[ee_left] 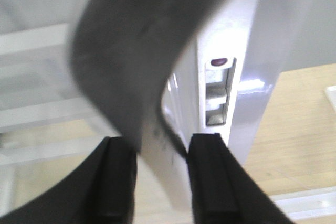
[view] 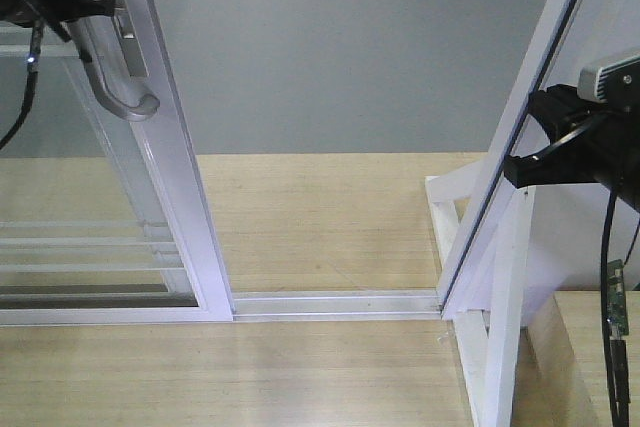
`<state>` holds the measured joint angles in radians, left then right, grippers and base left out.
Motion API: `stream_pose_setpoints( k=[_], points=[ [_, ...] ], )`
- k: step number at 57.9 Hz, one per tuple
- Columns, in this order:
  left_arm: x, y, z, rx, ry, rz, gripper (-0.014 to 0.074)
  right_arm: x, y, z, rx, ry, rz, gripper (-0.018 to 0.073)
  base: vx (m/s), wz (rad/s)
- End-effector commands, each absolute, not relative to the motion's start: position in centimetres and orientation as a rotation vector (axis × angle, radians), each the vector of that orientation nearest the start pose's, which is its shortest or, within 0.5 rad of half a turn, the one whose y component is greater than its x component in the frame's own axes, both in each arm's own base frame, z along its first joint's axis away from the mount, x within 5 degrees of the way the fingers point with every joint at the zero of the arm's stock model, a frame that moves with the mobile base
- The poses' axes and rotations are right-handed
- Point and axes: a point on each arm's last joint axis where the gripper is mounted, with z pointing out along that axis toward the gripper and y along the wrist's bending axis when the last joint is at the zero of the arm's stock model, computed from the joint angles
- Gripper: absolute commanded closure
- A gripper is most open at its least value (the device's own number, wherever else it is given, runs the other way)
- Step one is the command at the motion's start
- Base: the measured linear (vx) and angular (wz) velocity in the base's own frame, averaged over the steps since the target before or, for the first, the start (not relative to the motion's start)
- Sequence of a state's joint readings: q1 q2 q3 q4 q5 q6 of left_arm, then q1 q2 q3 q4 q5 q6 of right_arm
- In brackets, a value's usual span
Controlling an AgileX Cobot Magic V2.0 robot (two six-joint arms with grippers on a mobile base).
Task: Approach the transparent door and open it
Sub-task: 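Pull the handle with the left gripper, sliding the door open, then release the handle and withdraw the left gripper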
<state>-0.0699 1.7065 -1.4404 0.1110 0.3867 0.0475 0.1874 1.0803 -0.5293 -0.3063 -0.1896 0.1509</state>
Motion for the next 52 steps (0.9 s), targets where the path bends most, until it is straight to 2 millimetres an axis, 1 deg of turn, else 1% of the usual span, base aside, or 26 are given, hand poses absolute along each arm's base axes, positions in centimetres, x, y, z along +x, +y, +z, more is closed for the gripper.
stream_pose_setpoints(
  k=[1, 4, 5, 6, 8, 10, 11, 12, 14, 16, 17, 20, 22, 29, 33, 40, 46, 52],
  points=[
    [36.5, -3.5, 39.2, 0.220, 1.798, 0.052, 0.0596, 21.9, 4.8, 29.3, -0.342, 1.691, 0.096, 0.0565, 0.00, 0.00],
    [35.0, -3.4, 38.8, 0.223, 1.788, 0.052, 0.0596, 21.9, 4.8, 29.4, -0.342, 1.689, 0.096, 0.0565, 0.00, 0.00],
    [34.6, -3.4, 38.3, 0.229, 1.794, 0.054, 0.0596, 21.9, 4.8, 29.4, -0.342, 1.689, 0.096, 0.0565, 0.00, 0.00],
    [34.0, -3.3, 38.4, 0.230, 1.785, 0.055, 0.0596, 21.8, 4.8, 29.4, -0.341, 1.686, 0.096, 0.0565, 0.00, 0.00],
    [33.0, -3.2, 37.7, 0.236, 1.790, 0.056, 0.0596, 21.7, 4.7, 29.6, -0.340, 1.682, 0.095, 0.0565, 0.00, 0.00],
    [31.9, -3.1, 37.6, 0.236, 1.782, 0.056, 0.0596, 21.5, 4.7, 29.7, -0.339, 1.678, 0.093, 0.0565, 0.00, 0.00],
    [31.4, -3.1, 37.1, 0.237, 1.790, 0.055, 0.0596, 21.4, 4.7, 29.8, -0.338, 1.677, 0.091, 0.0565, 0.00, 0.00],
    [30.8, -3.0, 37.2, 0.236, 1.783, 0.054, 0.0596, 21.3, 4.6, 29.9, -0.337, 1.676, 0.090, 0.0565, 0.00, 0.00],
    [29.6, -3.0, 36.4, 0.240, 1.796, 0.053, 0.0596, 21.0, 4.5, 30.2, -0.334, 1.673, 0.086, 0.0565, 0.00, 0.00],
    [28.4, -2.8, 36.3, 0.240, 1.794, 0.053, 0.0596, 20.7, 4.4, 30.4, -0.333, 1.667, 0.081, 0.0565, 0.00, 0.00],
    [27.9, -2.8, 35.7, 0.241, 1.807, 0.053, 0.0596, 20.4, 4.4, 30.6, -0.333, 1.662, 0.077, 0.0565, 0.00, 0.00],
    [26.1, -2.6, 35.3, 0.241, 1.807, 0.053, 0.0596, 19.8, 4.2, 31.2, -0.327, 1.648, 0.070, 0.0565, 0.00, 0.00],
    [24.9, -2.5, 34.5, 0.243, 1.821, 0.053, 0.0596, 19.3, 4.1, 31.6, -0.323, 1.638, 0.065, 0.0565, 0.00, 0.00],
    [21.0, -2.1, 33.1, 0.223, 1.814, 0.035, 0.0596, 16.9, 3.3, 32.9, -0.298, 1.620, 0.037, 0.0565, 0.00, 0.00],
    [18.7, -1.9, 32.3, 0.194, 1.798, 0.011, 0.0596, 15.1, 2.8, 33.6, -0.271, 1.613, 0.025, 0.0565, 0.00, 0.00],
    [14.8, -1.5, 31.4, 0.148, 1.759, -0.029, 0.0596, 12.3, 2.0, 34.4, -0.210, 1.612, 0.041, 0.0564, 0.00, 0.00],
    [12.1, -1.3, 30.2, 0.127, 1.773, -0.060, 0.0596, 9.8, 1.6, 34.7, -0.183, 1.603, 0.065, 0.0564, 0.00, 0.00],
    [9.8, -1.2, 29.2, 0.108, 1.797, -0.099, 0.0596, 8.0, 1.2, 34.6, -0.193, 1.610, 0.063, 0.0564, 0.00, 0.00]
  ],
)
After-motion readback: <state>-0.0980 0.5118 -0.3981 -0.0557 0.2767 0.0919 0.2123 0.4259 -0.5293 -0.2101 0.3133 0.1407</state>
